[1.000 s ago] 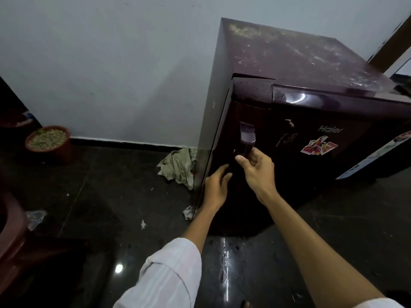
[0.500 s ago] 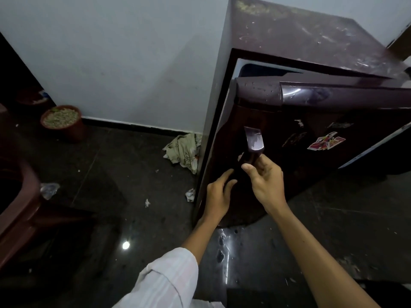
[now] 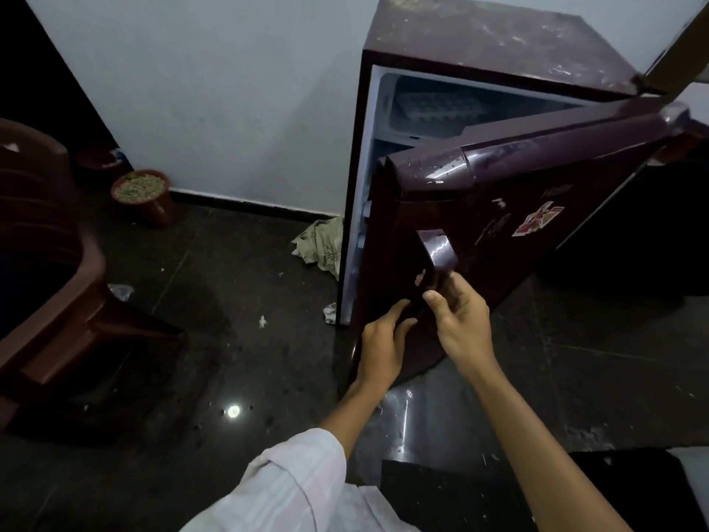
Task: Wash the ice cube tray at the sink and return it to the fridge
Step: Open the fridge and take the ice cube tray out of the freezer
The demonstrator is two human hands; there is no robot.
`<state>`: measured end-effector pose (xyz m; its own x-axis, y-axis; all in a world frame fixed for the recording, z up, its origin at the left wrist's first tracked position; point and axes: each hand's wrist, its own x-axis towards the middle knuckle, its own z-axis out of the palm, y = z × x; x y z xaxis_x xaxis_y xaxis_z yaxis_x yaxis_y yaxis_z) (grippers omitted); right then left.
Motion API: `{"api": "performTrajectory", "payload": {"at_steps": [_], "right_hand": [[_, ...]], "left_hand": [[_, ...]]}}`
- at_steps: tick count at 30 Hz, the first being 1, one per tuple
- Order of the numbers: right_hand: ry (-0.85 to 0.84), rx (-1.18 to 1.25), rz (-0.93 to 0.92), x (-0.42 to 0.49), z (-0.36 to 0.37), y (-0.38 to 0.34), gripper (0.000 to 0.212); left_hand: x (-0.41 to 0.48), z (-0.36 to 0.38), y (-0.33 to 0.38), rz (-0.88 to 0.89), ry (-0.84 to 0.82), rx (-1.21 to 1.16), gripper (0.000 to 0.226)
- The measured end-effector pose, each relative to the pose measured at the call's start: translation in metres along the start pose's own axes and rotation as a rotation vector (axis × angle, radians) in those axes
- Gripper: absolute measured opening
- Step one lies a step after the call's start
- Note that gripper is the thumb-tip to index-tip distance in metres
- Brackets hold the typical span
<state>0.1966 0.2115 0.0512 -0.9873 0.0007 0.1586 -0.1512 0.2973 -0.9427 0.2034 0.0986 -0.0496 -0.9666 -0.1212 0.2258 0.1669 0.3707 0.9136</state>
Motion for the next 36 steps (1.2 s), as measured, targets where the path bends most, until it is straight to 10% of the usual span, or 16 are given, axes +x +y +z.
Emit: {"api": "performTrajectory", "payload": {"at_steps": [22, 29, 36], "right_hand": [[0.390, 0.065, 0.173, -0.164, -0.154, 0.044, 0.039], [0.876, -0.105, 0.273, -0.210, -0.162, 0.037, 0.019], [0.782, -0.194, 0.149, -0.236, -0.136, 0.040, 0.037]], "left_hand": [[-0.172, 0.088, 0.075, 0.171, -0.458, -0.010, 0.052], [-0.171, 0.070, 0.107, 0.373, -0.173, -0.083, 0.020], [-0.154, 0.086, 0.125, 0.366, -0.330, -0.103, 0.030]]}}
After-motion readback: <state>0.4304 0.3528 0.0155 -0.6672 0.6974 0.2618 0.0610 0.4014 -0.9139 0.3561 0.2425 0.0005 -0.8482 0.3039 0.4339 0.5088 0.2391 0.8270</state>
